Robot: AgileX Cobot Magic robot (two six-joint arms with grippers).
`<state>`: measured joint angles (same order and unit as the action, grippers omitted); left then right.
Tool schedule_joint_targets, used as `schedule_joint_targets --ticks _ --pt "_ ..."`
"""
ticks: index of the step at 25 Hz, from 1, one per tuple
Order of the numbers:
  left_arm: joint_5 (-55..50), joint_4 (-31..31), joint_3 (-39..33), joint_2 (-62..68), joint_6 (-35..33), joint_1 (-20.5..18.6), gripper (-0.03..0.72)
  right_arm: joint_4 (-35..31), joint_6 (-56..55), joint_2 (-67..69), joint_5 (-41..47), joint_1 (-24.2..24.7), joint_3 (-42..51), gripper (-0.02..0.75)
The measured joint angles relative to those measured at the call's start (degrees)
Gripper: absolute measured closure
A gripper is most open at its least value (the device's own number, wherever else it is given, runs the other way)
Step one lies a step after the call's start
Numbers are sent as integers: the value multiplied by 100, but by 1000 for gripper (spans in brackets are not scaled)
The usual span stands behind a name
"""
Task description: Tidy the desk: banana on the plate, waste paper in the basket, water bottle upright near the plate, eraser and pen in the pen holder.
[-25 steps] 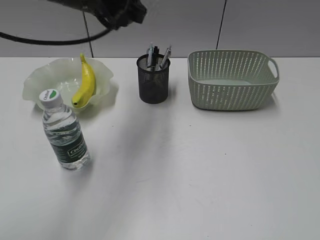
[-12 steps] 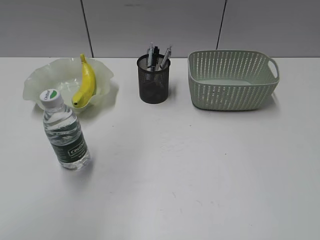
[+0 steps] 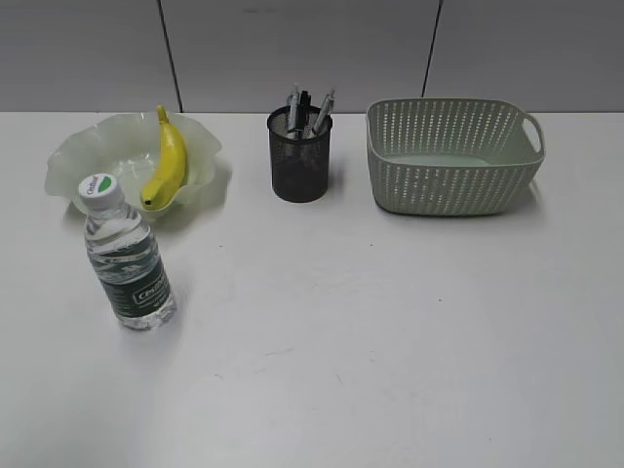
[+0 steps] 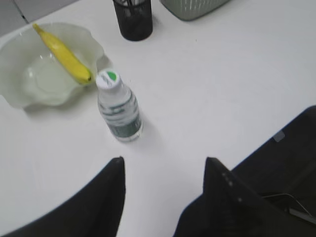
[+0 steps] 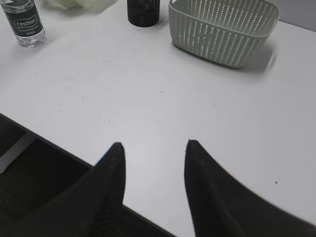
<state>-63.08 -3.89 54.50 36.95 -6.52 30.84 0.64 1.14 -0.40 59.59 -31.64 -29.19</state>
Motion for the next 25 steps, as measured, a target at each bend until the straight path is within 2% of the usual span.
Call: schedule_joint_targets --ticks 4,10,14,25 --pt "-41 -7 -1187 -1354 188 0 304 0 0 0 0 0 0 409" --pt "3 -7 -2214 -2820 400 0 305 0 0 0 0 0 0 409" --pt "183 -7 -2352 -3247 481 0 305 0 0 0 0 0 0 409" --pt "221 -7 -2360 -3273 493 0 314 -5 0 0 0 0 0 409"
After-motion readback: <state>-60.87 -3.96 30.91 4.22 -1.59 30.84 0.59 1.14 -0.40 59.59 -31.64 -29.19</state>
